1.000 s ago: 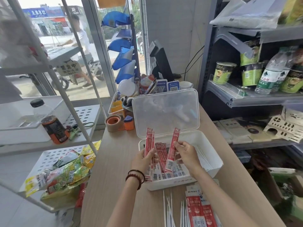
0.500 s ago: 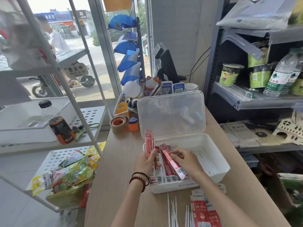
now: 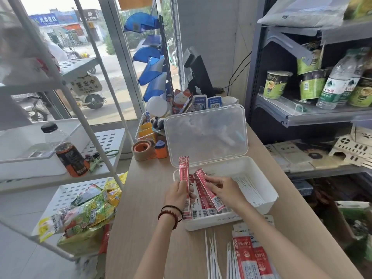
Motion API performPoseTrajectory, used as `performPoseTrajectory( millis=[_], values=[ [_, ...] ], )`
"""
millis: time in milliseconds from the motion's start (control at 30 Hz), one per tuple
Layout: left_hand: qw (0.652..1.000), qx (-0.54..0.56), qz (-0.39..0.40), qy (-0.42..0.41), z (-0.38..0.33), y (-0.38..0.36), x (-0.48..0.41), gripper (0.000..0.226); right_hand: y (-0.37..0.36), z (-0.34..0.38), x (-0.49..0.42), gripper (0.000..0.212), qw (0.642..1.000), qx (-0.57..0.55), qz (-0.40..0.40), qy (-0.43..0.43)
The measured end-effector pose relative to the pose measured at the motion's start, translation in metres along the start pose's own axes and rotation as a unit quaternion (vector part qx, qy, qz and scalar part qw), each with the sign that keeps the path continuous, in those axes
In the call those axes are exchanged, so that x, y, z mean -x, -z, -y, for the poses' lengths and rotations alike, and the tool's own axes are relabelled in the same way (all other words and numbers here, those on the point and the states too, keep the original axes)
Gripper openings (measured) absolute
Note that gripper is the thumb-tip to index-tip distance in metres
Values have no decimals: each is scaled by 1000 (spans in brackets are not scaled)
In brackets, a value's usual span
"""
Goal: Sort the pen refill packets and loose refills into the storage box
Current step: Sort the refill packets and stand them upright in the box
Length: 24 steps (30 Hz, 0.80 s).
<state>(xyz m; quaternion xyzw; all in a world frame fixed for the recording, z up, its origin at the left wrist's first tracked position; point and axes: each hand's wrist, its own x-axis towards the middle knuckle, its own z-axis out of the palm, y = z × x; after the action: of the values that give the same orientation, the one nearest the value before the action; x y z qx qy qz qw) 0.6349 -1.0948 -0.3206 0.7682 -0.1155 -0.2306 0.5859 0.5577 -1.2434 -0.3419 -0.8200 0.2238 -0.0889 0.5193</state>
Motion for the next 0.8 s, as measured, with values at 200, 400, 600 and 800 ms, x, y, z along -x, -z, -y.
performPoseTrajectory(
  millis=[200,400,600,800],
  values=[
    [1000,3,21,13,6,4,-13,19,-3,1,0,66,993,65,89,-28],
    [999,12,29,-6,4,5,-9,9,-2,5,6,80,994,77,71,-32],
    [998,51,42,0,3,7,-7,9,-3,4,4,63,994,84,57,-45],
    [999,46,-2,-27,10,3,-9,9,-3,4,5,51,985,156,28,-69]
  ],
)
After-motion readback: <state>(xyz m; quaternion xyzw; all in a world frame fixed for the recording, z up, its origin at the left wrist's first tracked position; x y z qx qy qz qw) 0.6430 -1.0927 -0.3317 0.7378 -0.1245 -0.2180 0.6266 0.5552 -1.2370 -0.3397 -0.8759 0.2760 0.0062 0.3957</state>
